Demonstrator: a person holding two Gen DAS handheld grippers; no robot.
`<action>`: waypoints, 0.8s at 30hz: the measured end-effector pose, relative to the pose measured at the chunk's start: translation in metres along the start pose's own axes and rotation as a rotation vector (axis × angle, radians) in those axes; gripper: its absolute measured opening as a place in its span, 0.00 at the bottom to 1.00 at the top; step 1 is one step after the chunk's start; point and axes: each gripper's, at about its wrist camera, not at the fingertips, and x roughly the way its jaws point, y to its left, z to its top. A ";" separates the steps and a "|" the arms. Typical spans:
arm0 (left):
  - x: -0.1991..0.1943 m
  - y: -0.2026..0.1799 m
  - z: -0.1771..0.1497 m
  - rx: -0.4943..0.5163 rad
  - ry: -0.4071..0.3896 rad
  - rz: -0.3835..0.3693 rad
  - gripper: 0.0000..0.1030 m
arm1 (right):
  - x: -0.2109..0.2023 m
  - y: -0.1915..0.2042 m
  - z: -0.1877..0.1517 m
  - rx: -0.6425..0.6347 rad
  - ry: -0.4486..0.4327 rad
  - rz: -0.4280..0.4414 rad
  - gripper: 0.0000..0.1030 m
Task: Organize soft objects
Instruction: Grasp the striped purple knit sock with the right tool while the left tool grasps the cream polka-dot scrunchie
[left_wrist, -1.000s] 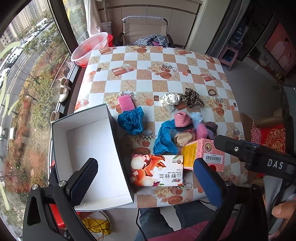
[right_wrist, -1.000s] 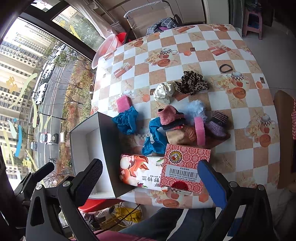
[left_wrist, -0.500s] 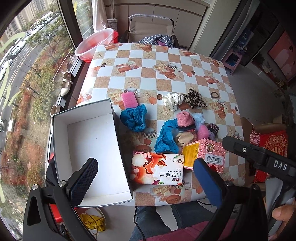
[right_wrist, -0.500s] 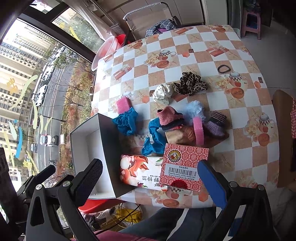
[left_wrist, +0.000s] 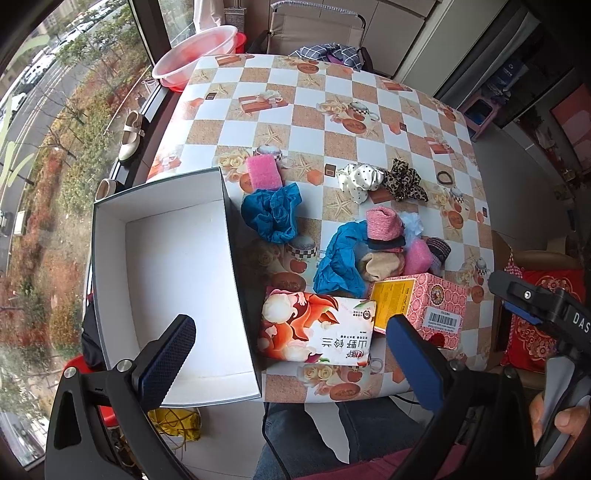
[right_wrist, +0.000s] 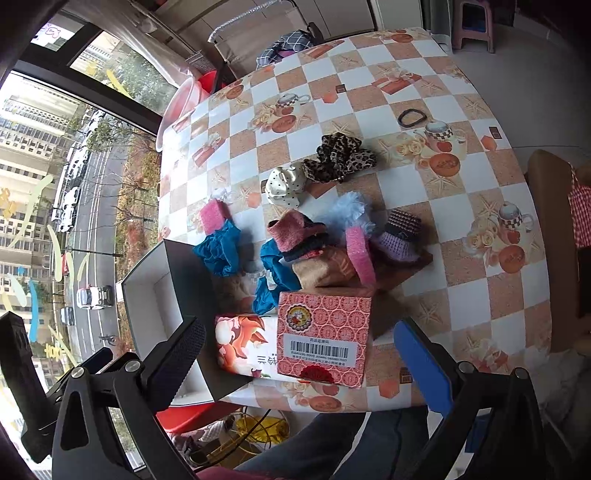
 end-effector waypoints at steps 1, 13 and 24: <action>0.003 -0.001 0.003 0.004 0.005 0.004 1.00 | 0.001 -0.004 0.002 0.007 0.003 -0.004 1.00; 0.053 -0.045 0.081 0.127 0.007 0.067 1.00 | 0.025 -0.073 0.036 0.104 0.052 -0.085 1.00; 0.155 -0.087 0.145 0.270 0.061 0.111 1.00 | 0.083 -0.118 0.059 0.144 0.161 -0.132 1.00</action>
